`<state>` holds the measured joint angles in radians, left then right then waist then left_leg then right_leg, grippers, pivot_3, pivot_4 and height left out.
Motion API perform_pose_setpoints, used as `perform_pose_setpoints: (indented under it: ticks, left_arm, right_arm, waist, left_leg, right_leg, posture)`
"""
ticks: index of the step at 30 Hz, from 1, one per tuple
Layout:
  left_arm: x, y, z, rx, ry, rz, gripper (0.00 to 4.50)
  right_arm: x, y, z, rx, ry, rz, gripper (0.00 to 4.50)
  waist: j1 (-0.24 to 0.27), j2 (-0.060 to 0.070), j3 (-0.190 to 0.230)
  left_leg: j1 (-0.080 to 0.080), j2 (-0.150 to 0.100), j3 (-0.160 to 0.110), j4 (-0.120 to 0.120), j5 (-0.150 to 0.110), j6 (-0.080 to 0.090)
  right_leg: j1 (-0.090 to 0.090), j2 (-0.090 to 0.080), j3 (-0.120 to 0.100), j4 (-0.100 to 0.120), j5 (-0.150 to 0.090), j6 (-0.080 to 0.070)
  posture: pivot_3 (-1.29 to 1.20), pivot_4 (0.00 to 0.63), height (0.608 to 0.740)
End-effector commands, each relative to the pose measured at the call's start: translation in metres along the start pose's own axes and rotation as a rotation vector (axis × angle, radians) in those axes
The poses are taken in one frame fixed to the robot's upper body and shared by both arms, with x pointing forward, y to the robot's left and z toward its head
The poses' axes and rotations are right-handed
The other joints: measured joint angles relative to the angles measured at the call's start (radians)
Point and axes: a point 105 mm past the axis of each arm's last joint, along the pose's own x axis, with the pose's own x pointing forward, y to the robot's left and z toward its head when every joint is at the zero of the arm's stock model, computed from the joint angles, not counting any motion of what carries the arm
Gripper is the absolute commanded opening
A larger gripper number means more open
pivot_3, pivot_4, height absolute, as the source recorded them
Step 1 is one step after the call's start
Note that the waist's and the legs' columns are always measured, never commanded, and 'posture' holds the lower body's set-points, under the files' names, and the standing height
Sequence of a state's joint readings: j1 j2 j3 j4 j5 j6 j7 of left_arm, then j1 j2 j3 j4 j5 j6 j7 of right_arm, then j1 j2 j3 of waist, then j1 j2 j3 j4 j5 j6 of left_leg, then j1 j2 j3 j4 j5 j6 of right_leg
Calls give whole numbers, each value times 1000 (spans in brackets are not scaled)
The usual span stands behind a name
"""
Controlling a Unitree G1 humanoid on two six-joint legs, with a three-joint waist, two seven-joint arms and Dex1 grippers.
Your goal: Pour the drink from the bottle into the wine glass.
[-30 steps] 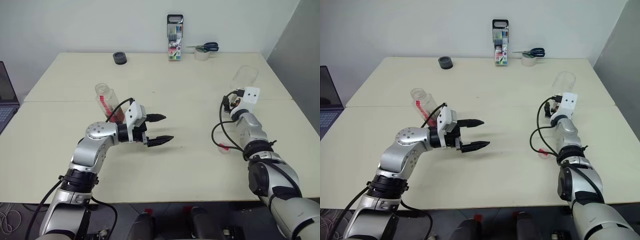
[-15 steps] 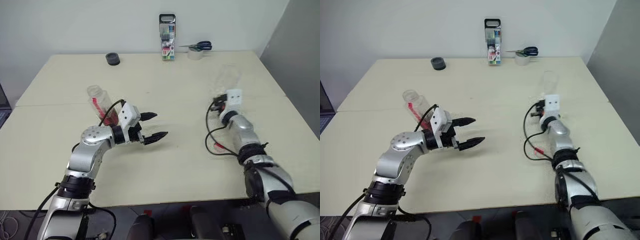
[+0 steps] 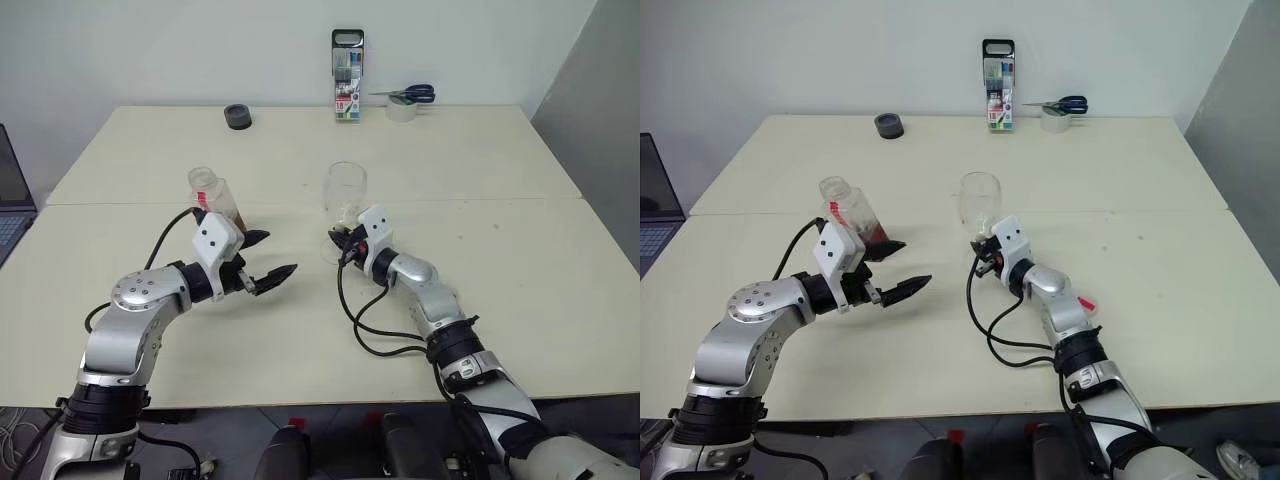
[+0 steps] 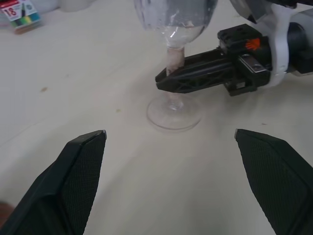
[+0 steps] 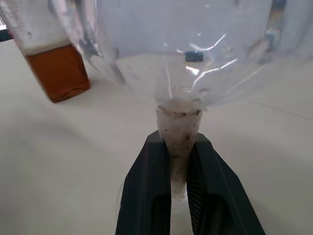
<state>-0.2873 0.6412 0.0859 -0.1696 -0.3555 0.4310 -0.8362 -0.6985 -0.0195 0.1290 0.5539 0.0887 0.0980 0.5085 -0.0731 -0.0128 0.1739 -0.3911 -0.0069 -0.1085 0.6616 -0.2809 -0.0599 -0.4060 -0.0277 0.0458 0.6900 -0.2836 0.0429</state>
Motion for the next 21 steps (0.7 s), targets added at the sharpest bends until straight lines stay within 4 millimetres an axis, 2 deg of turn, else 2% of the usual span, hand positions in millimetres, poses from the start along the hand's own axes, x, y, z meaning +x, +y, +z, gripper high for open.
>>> perform_pose_setpoints:
  ticks: [1,6,18,19,21]
  left_arm:
    - [-2,-2,20,27,-62,4,4500]
    - [-1,-4,26,22,-86,6,4500]
    - [8,-4,37,25,-121,0,4500]
    - [9,-4,38,25,-128,0,4500]
    - [10,-4,41,25,-141,2,4500]
  right_arm:
    - [4,4,8,-52,-6,36,144]
    - [4,4,6,-43,-2,44,144]
    - [3,8,12,-64,-25,59,4221]
    - [3,7,12,-74,-23,56,4475]
    - [1,6,13,-84,-22,54,4475]
  waist:
    - [-1,0,0]
    - [-2,0,0]
    - [-2,0,0]
    - [-2,0,0]
    - [-2,0,0]
  left_leg:
    - [0,0,0,0,0,0]
    - [1,1,0,0,0,0]
    - [1,1,0,-1,0,0]
    - [1,1,1,-1,0,0]
    - [0,1,0,-1,0,0]
  right_leg:
    - [0,0,0,0,0,0]
    - [0,1,0,1,0,0]
    - [0,1,0,0,0,0]
    - [0,1,0,0,0,0]
    - [0,0,0,0,0,0]
  posture:
    - [0,150,740]
    - [0,150,740]
    - [0,150,740]
    - [0,150,740]
    - [0,150,740]
